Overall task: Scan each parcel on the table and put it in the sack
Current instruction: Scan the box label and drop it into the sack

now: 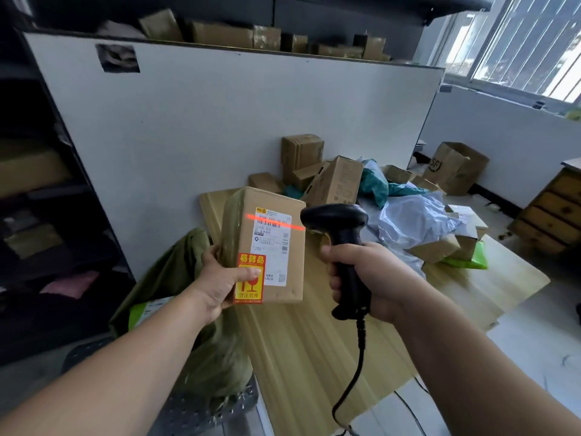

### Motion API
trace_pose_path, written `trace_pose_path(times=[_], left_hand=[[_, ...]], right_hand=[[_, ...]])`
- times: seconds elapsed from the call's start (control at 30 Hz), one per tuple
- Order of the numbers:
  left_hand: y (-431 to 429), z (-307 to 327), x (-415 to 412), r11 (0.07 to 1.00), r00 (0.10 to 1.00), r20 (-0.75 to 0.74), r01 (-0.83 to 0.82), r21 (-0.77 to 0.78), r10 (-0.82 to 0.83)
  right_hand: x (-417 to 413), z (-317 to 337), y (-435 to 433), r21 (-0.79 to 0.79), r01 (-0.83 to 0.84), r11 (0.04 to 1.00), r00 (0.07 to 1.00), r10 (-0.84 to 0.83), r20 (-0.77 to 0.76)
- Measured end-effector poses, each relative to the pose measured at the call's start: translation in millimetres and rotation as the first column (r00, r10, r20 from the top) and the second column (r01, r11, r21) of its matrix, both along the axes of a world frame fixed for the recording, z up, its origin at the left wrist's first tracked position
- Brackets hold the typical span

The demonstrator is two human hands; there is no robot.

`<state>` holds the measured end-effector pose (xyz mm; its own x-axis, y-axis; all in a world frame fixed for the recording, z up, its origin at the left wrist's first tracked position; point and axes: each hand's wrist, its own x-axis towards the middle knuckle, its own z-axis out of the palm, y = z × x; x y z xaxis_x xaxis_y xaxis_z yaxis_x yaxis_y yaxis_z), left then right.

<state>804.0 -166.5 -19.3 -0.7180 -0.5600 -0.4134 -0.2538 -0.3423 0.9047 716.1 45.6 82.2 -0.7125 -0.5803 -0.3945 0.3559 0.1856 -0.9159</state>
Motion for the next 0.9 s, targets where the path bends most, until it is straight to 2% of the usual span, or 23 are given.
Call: trace_pose_path(times=[0.43,0.9], left_hand=[[-28,-3,7,0.997,0.999,-0.005,-0.034,-0.071,0.034],[-66,-6,17,1.0,1.0,0.003,0.009,-0.029,-0.009]], right_hand=[[6,13,-28,0.033,-0.028,0.999,1.0,0.028,-0.005],[14,15,-68,0.056,-0.051,0.997,0.998,0.053,-0.03]])
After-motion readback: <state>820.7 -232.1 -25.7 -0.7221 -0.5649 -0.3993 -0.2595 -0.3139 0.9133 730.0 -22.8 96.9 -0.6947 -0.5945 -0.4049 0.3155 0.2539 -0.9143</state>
